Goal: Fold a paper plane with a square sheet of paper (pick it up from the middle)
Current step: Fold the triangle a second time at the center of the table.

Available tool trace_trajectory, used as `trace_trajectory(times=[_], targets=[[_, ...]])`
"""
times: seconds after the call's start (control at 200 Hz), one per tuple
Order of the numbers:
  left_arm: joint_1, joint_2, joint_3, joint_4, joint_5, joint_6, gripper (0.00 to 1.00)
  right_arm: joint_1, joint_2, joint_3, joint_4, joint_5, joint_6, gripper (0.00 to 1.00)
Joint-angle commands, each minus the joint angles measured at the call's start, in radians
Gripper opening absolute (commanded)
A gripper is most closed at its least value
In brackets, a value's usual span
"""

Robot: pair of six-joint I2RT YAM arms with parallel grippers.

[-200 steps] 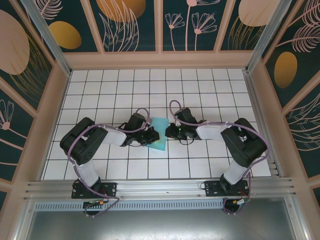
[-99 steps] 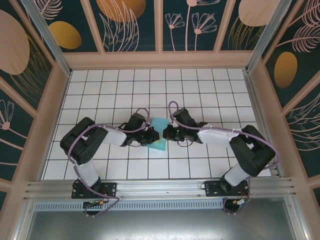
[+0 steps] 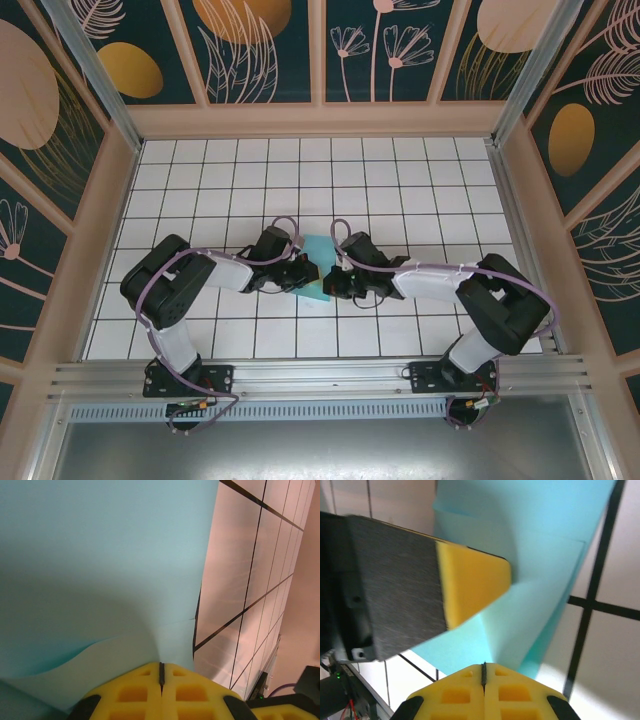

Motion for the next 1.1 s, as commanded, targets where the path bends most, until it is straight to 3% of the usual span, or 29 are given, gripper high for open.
trace_trajectory(times=[0.0, 1.096], targets=[[-0.006, 0.037, -0.024, -0.027, -0.036, 0.014, 0.03, 0.008, -0.041, -0.019, 0.014, 0.007, 0.012, 0.01], [-0.006, 0.042, -0.036, -0.002, -0.031, 0.007, 0.03, 0.071, 0.027, 0.091, -0.112, 0.105, -0.012, 0.0]])
